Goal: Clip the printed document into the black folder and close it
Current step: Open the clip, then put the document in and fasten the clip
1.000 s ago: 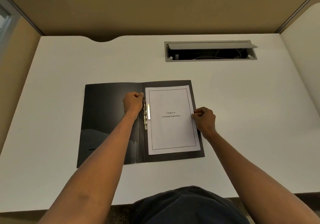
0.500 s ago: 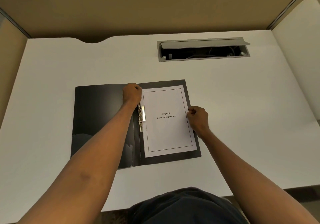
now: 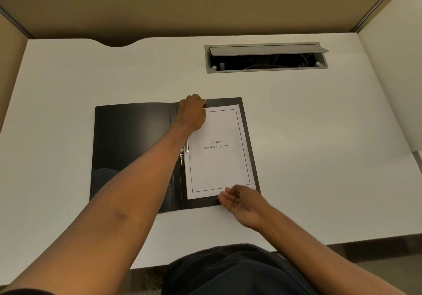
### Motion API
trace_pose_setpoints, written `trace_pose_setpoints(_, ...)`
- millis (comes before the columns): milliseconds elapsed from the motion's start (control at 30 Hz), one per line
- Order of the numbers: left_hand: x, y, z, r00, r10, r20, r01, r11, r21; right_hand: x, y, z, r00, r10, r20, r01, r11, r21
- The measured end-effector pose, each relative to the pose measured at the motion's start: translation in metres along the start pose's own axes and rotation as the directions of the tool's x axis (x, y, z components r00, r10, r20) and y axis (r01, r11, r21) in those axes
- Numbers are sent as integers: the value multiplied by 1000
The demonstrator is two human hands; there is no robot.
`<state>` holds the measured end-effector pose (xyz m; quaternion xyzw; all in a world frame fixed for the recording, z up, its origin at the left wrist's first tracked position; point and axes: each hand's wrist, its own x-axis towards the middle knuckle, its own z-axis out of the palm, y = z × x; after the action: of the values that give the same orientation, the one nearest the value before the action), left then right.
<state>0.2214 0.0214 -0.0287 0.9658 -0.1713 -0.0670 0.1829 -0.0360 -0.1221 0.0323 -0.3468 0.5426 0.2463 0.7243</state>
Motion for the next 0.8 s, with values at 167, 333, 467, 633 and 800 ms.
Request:
trace_pose_setpoints(167, 3, 7, 11, 998, 17, 64, -19, 999, 30, 4, 27, 0, 994, 64, -83, -56, 995, 86)
trace_pose_setpoints(333, 4, 7, 12, 998, 11, 62, -11, 1000, -1, 6, 35, 2, 997, 55, -58, -45, 986, 159)
trace_pose_setpoints(467, 6, 8, 11, 998, -4, 58, 5, 1000, -22, 9, 35, 4, 998, 54, -34, -47, 981, 188)
trace_pose_setpoints(633, 5, 9, 10, 998, -14, 69, 17, 999, -40, 11, 33, 8, 999, 44, -22, -39, 981, 189)
trace_pose_setpoints(800, 2, 8, 9, 998, -12, 55, 14, 999, -30, -1, 32, -2, 1000, -18, -11, 17, 999, -33)
